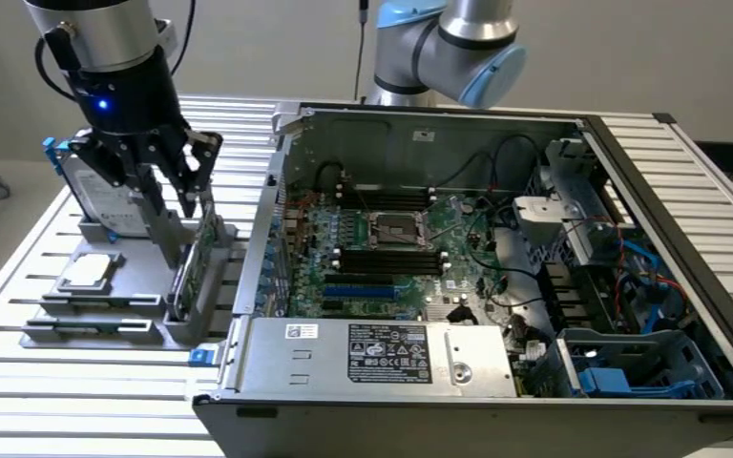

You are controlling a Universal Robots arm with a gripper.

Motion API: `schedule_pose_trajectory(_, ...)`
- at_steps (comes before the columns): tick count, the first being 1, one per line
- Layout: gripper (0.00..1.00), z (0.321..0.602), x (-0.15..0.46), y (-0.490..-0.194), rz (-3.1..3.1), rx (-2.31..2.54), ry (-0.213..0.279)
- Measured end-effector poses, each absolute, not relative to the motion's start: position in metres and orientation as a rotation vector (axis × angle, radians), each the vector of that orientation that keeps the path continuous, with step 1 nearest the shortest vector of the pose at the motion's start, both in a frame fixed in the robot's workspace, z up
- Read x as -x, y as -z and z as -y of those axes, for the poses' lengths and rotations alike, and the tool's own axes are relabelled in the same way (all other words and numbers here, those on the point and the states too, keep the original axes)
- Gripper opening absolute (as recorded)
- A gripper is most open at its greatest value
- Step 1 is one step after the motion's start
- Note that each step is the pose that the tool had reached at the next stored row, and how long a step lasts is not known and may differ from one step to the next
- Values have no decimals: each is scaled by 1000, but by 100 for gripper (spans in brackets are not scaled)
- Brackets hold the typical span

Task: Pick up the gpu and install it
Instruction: 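Pick up the gpu and move the gpu toward the slot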

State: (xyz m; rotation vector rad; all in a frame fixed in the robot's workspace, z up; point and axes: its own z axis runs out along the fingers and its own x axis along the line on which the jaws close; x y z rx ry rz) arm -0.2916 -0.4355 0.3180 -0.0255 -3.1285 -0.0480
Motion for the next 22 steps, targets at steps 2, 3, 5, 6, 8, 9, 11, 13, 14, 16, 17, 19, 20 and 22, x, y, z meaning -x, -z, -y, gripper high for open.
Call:
schedule_pose_trajectory(2,42,436,292,-314,3128,21,48)
schedule_pose_trajectory(3,42,435,292,-312,3128,18,48)
schedule_pose_trajectory(5,42,435,292,-309,3128,11,48)
schedule_pose_trajectory(6,42,436,292,-307,3128,8,48)
schedule_pose_trajectory(8,42,436,292,-303,3128,-6,48)
schedule_pose_trajectory(9,42,436,292,-302,3128,-14,48)
schedule_pose_trajectory(11,42,436,292,-298,3128,-27,48)
schedule_pose_trajectory(13,42,436,292,-294,3128,-34,48)
schedule_pose_trajectory(14,42,436,292,-293,3128,-36,48)
schedule_pose_trajectory(16,42,436,292,-289,3128,-40,48)
schedule_pose_trajectory(17,42,436,292,-287,3128,-41,48)
schedule_pose_trajectory(19,42,436,292,-283,3128,-43,48)
schedule_pose_trajectory(20,42,436,292,-282,3128,-43,48)
schedule_pose_trajectory(22,42,436,292,-278,3128,-43,48)
